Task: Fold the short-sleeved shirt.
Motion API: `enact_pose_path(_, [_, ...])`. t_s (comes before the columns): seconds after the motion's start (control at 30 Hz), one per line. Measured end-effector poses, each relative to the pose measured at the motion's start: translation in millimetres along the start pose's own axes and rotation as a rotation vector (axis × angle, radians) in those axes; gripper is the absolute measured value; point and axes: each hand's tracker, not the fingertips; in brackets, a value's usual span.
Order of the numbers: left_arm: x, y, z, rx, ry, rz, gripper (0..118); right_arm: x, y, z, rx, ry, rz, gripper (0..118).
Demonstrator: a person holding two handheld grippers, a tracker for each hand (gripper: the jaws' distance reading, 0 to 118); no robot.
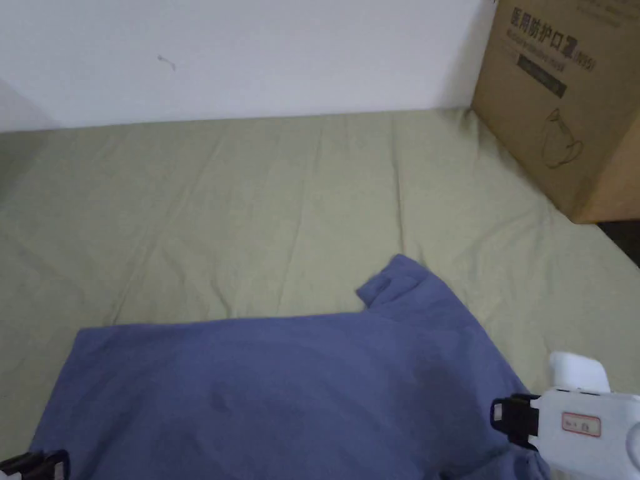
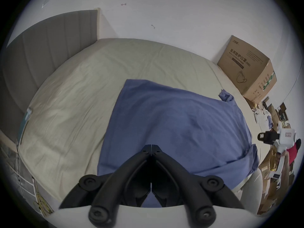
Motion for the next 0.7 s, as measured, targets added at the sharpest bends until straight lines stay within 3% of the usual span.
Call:
enact_pose_path(0.03, [2.0, 6.4, -5.1, 0.003, -0.003, -0.004, 0, 1.0, 14.3, -11.1, 0.022, -0.004, 0.023, 10])
enact_pose_path(0.07, [2.8, 12.3, -10.0, 0.005, -0.006, -0.006, 0, 0.5, 29.5, -21.3, 0.042, -0.013, 0.036, 41])
enact_pose_path(0.1, [3.2, 17.5, -15.0, 0.012, -0.007, -0.002, 0, -0.4, 47.2, -33.2, 0.039, -0.021, 0.042, 63])
enact_pose_path(0.13, [6.4, 23.4, -19.3, 0.018, -0.011, 0.007, 0, 1.4, 65.0, -46.8, 0.043, -0.020, 0.046, 79])
enact_pose_path(0.17, [6.5, 27.7, -24.1, 0.018, -0.014, 0.015, 0, -0.2, 81.1, -59.3, 0.051, -0.012, 0.047, 85])
enact_pose_path(0.3, [6.5, 37.8, -42.6, 0.009, -0.019, 0.037, 0, 8.5, 138.2, -122.1, -0.016, -0.044, 0.044, 82])
enact_pose_path(0.33, [5.5, 38.5, -46.9, 0.001, -0.017, 0.038, 0, 11.4, 148.0, -139.3, -0.062, -0.051, 0.043, 77])
enact_pose_path(0.4, [4.6, 39.7, -53.1, -0.012, -0.012, 0.037, 0, 12.1, 155.9, -165.2, -0.134, -0.092, 0.078, 52])
enact_pose_path(0.47, [1.2, 39.4, -58.2, -0.025, -0.007, 0.039, 0, 9.7, 153.8, -187.3, -0.191, -0.167, 0.148, 47])
enact_pose_path(0.53, [-2.0, 39.2, -62.2, -0.031, -0.006, 0.045, 0, 6.3, 152.6, -180.8, -0.163, -0.144, 0.132, 41])
enact_pose_path(0.6, [-7.4, 40.4, -66.8, -0.046, -0.010, 0.068, 0, 3.7, 150.3, -172.3, -0.154, -0.116, 0.204, 0])
enact_pose_path(0.63, [-9.5, 41.8, -69.0, -0.053, -0.009, 0.073, 0, 6.0, 150.6, -172.5, -0.163, -0.099, 0.179, 0])
enact_pose_path(0.67, [-9.7, 44.3, -70.9, -0.057, -0.003, 0.076, 9, 7.0, 152.3, -172.2, -0.175, -0.097, 0.113, 0])
enact_pose_path(0.7, [-11.4, 46.9, -72.3, -0.057, 0.001, 0.077, 27, 7.0, 153.9, -173.2, -0.178, -0.096, 0.104, 0])
